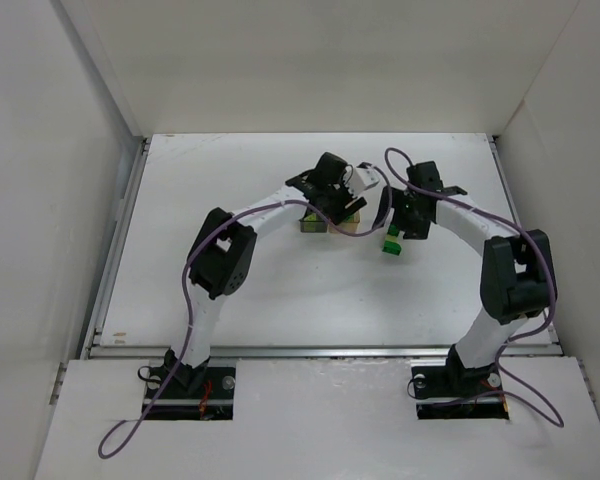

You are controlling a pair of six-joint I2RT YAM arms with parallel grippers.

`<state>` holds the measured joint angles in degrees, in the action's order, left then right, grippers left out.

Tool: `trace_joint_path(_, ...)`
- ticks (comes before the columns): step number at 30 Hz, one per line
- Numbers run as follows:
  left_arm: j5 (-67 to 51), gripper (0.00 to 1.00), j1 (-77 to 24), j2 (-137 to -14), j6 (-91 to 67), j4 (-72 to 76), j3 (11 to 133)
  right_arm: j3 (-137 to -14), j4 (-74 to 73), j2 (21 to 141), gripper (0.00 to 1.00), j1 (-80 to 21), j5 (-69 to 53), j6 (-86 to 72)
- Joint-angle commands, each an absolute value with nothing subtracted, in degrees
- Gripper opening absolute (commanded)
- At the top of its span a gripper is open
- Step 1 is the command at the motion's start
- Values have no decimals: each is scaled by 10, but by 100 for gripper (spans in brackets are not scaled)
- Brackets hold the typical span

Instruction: Sort the legos into containers by color

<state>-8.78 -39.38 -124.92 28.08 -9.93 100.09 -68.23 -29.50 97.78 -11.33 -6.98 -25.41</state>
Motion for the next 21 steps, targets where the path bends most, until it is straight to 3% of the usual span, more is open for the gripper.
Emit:
trace_joint_path(1, -126, 66, -387, -1175, 258, -134, 1034, -690, -269, 991, 100, -134, -68, -252)
trace_joint_path(8, -126, 66, -381, -1133, 255, -214, 1044, -690, -254, 1012, 93, -134, -13, -278)
trace_joint_path(11, -132, 66, -381, -1117, 255, -239, 1033, -695, -244, 1034, 80, -134, 5, -278)
trace_joint_path(15, -137, 66, -381, -1107, 249, -250, 1027, -716, -243, 1063, 57, -134, 16, -278)
trace_joint_path(18, -160, 66, -381, -1100, 243, -250, 1033, -722, -249, 1068, 28, -134, 16, -278)
trace_joint_path(19, -167, 66, -381, -1100, 237, -250, 1033, -722, -249, 1058, 13, -134, 10, -278)
trace_joint_path(21, -185, 66, -381, -1094, 237, -262, 1046, -722, -249, 1028, 0, -134, 3, -284)
